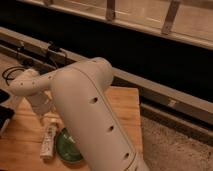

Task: Place the bottle in the ceramic bowl

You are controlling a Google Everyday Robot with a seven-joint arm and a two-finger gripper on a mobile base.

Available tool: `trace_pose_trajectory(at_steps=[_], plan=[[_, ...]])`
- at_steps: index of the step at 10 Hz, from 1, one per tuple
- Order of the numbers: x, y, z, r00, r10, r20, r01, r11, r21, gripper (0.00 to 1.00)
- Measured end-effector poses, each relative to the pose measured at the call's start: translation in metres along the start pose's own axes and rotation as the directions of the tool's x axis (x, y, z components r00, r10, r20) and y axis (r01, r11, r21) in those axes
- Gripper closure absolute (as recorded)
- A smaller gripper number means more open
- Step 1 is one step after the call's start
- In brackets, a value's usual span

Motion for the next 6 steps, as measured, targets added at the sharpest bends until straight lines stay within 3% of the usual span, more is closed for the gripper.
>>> trace_pose_trajectory(at_steps=[3, 6], plan=[[-0.001, -0.006, 0.001, 1.000, 0.012, 0.001, -0.012, 1.000, 0.005, 0.35], [-0.003, -0.008, 0.012, 1.000, 0.012, -0.019, -0.012, 1.000, -0.028, 0.35]])
